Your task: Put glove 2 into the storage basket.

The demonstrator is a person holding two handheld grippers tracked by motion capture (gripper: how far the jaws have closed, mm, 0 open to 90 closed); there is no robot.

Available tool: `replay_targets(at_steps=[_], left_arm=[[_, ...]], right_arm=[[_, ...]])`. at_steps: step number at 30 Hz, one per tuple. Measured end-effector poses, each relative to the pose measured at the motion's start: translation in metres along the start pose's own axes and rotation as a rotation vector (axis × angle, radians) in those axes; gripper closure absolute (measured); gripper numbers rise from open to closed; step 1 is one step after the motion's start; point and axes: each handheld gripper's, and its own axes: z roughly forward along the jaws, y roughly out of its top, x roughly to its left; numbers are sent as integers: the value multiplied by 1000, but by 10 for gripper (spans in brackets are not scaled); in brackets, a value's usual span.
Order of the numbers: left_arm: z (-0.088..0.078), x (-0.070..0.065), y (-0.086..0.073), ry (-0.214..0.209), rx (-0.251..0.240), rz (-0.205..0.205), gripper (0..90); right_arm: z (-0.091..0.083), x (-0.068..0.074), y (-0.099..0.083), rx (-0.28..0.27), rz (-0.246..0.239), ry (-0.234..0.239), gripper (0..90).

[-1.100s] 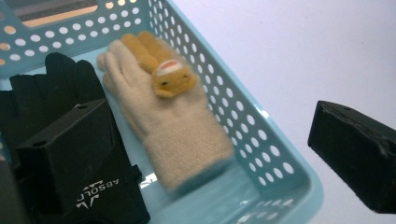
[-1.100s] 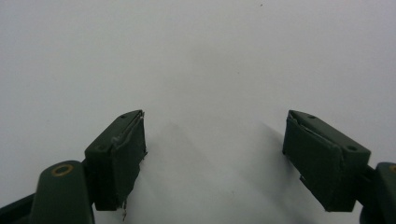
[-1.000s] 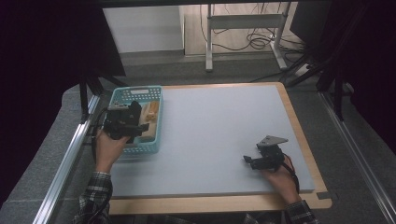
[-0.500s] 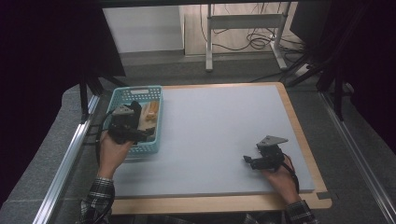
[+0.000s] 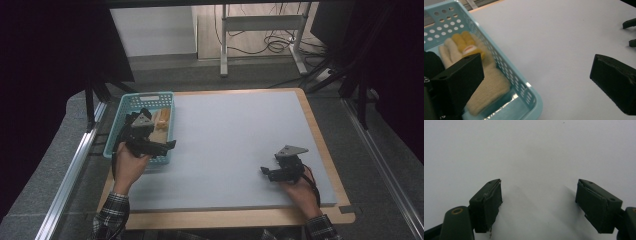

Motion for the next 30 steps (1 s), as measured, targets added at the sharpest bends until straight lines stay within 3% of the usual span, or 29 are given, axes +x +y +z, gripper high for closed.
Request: replay_targets(at_steps=[30], left_arm=[[32,-52,6,-116,-30,68,0]], right_arm=[[0,0,0,-1,0,-1,209]])
